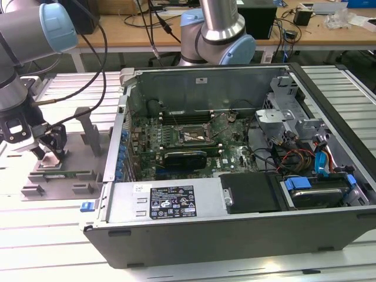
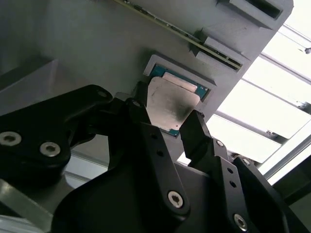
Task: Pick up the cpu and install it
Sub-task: 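Pick up the cpu and move it towards the insertion slot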
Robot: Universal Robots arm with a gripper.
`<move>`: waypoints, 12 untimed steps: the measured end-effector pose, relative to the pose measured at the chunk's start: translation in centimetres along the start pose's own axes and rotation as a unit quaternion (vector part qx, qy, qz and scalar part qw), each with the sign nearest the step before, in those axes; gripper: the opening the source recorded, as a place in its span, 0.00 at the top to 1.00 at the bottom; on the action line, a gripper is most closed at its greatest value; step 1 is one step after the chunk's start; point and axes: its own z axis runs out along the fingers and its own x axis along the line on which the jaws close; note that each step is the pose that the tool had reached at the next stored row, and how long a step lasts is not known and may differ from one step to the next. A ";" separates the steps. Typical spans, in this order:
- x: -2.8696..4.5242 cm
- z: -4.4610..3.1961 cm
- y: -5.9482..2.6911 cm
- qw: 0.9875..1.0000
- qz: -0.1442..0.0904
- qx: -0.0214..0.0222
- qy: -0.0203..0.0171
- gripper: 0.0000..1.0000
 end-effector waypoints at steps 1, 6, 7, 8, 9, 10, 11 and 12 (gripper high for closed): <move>0.00 0.00 0.01 1.000 0.000 0.000 0.000 0.46; 0.01 0.01 0.04 1.000 0.000 0.000 0.000 0.38; 0.01 0.02 0.04 1.000 0.000 -0.003 0.001 0.38; 0.01 0.03 0.04 1.000 0.000 -0.009 0.003 0.38; 0.01 0.06 0.03 1.000 0.001 -0.014 0.003 0.38; 0.01 0.08 0.03 1.000 0.001 -0.018 0.005 0.38; 0.01 0.08 0.04 1.000 0.001 -0.018 0.005 0.38; 0.01 0.08 0.04 1.000 0.001 -0.018 0.005 0.38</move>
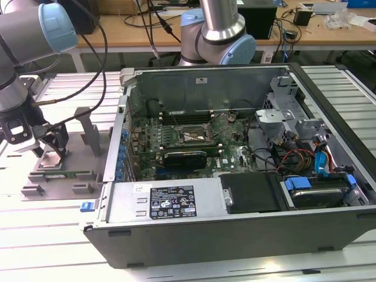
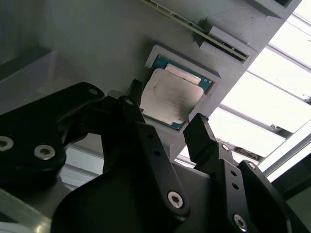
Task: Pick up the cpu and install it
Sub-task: 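Pick up the cpu and move it towards the insertion slot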
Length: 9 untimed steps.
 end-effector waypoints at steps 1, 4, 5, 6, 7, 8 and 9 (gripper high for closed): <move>0.00 0.00 -0.01 1.000 0.000 0.000 0.001 0.38; -0.01 0.04 -0.01 1.000 0.000 0.005 0.014 0.38; 0.00 0.09 -0.01 1.000 0.000 0.005 0.018 0.38; -0.01 0.13 -0.01 1.000 0.000 0.007 0.021 0.38; -0.01 0.13 -0.01 1.000 0.000 0.009 0.024 0.38; -0.01 0.13 -0.02 1.000 0.000 0.010 0.026 0.38; -0.01 0.13 -0.02 1.000 0.000 0.010 0.026 0.38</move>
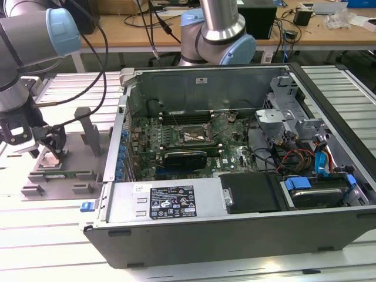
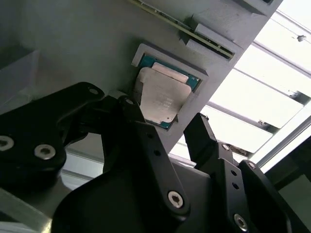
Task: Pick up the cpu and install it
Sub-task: 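Pick up the cpu and move it towards the insertion slot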
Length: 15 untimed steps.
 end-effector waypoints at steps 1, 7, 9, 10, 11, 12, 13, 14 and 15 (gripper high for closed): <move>0.00 0.00 0.00 1.000 0.000 0.000 0.000 0.38; -0.01 0.08 0.05 0.999 -0.001 0.020 -0.041 0.38; -0.01 0.18 0.05 0.999 -0.001 0.020 -0.041 0.38; 0.00 0.17 0.05 0.999 -0.001 0.020 -0.041 0.38; 0.00 0.18 0.06 0.999 -0.001 0.020 -0.040 0.38; 0.00 0.18 0.06 0.999 -0.001 0.020 -0.040 0.38; 0.00 0.19 0.06 0.999 -0.001 0.020 -0.039 0.38; 0.00 0.16 0.06 0.999 -0.001 0.020 -0.039 0.38; 0.00 -0.05 0.07 0.999 -0.001 0.020 -0.039 0.38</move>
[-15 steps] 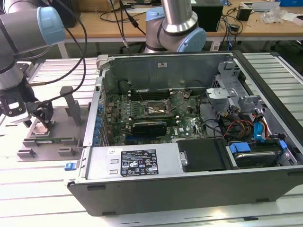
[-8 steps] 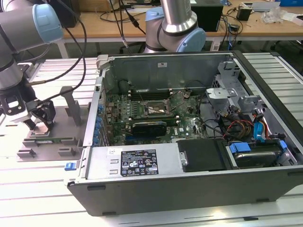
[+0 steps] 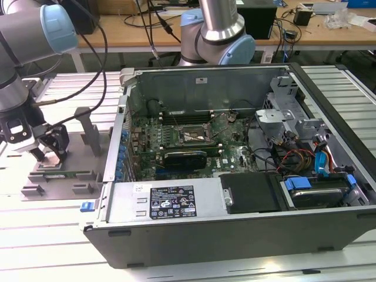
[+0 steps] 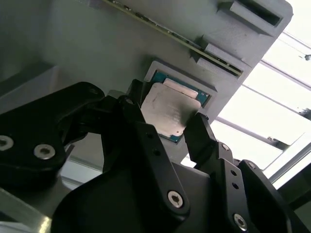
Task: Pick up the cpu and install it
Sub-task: 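Pick up the cpu and move it towards the insertion slot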
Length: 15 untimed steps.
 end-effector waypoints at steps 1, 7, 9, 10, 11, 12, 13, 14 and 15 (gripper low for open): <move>0.00 -0.12 0.00 1.000 0.000 0.000 0.000 0.38; -0.04 -0.83 0.03 1.000 0.000 0.000 0.000 0.38; -0.04 -0.89 0.03 1.000 0.001 0.000 0.000 0.38; -0.04 -0.91 0.03 1.000 0.001 0.000 0.000 0.38; -0.04 -0.93 0.03 1.000 0.001 0.000 0.000 0.38; -0.04 -0.95 0.03 1.000 0.001 0.000 0.000 0.38; -0.04 -0.97 0.03 1.000 0.001 0.000 0.000 0.38; -0.04 -0.99 0.04 1.000 0.001 0.000 0.000 0.38; -0.04 -0.99 0.03 1.000 0.001 0.000 0.000 0.38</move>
